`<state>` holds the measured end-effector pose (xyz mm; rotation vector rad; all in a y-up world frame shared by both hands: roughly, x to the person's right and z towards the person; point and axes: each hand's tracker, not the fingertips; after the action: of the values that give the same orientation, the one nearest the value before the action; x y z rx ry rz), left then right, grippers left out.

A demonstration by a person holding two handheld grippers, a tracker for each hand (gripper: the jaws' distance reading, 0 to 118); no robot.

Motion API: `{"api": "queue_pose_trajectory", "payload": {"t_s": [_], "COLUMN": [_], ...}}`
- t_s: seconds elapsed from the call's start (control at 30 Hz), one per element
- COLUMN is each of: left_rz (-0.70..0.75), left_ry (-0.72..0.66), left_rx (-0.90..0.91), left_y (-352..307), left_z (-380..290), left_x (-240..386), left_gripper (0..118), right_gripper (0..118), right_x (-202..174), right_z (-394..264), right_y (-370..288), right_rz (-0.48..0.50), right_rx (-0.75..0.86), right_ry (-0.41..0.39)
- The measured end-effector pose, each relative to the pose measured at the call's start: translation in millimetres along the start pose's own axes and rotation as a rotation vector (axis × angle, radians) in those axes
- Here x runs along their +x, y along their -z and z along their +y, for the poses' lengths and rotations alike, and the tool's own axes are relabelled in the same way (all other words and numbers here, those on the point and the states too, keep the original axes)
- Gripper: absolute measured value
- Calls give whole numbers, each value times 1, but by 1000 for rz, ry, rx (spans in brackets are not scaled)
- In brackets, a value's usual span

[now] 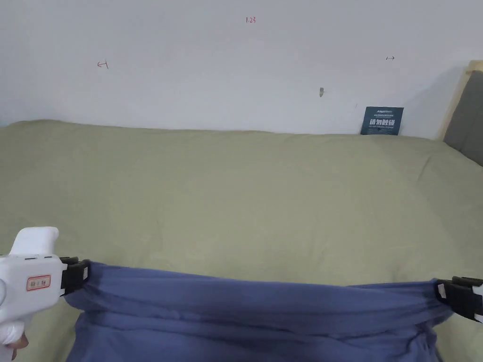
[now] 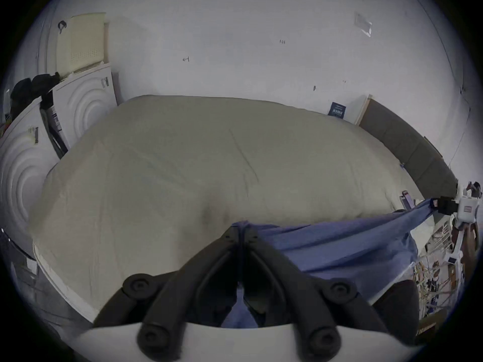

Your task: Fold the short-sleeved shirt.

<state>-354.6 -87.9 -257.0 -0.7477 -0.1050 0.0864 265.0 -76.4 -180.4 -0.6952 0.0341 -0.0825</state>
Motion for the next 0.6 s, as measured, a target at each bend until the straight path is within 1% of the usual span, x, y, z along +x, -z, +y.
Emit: {"api": "queue_pose_trajectory", "payload": {"t_s": [0.07, 0.1, 0.2, 0.33, 0.37, 0.4, 0.43, 0.47, 0.5, 0.53, 0.57, 0.6], "left_rz": [-7, -7, -8, 0, -1, 1, -1, 2, 4, 12, 14, 20], "left_ry": [-2, 2, 21, 15, 18, 19, 24, 30, 37, 37, 34, 30], "left_rx": [12, 9, -4, -25, -32, -35, -39, -36, -37, -52, -69, -76], "left_y": [-13, -16, -23, -22, -20, -17, -15, -14, -12, -10, -8, -8], "left_z": [-22, -30, -60, -88, -92, -96, -98, -101, -103, -104, -105, -106], "left_x": [-5, -6, -9, -13, -14, -13, -12, -11, -11, -11, -10, -9], "left_gripper": [2, 2, 2, 2, 2, 3, 4, 8, 19, 35, 61, 97], "right_gripper": [1, 1, 1, 1, 1, 1, 1, 1, 3, 11, 37, 97], "right_x": [-4, 0, -5, -3, 7, 8, 8, 8, 8, 9, 8, 7], "right_z": [-20, -28, -57, -86, -94, -98, -101, -105, -108, -109, -111, -112], "right_y": [-18, -22, -32, -30, -22, -18, -14, -12, -9, -6, -5, -3], "right_rz": [-3, 1, 4, 6, 8, 3, 1, -3, -5, -6, -9, -39], "right_rx": [4, 5, -7, -47, -61, -70, -77, -80, -87, -101, -108, -111], "right_ry": [-6, -1, -1, 13, 22, 26, 26, 28, 34, 40, 42, 35]}}
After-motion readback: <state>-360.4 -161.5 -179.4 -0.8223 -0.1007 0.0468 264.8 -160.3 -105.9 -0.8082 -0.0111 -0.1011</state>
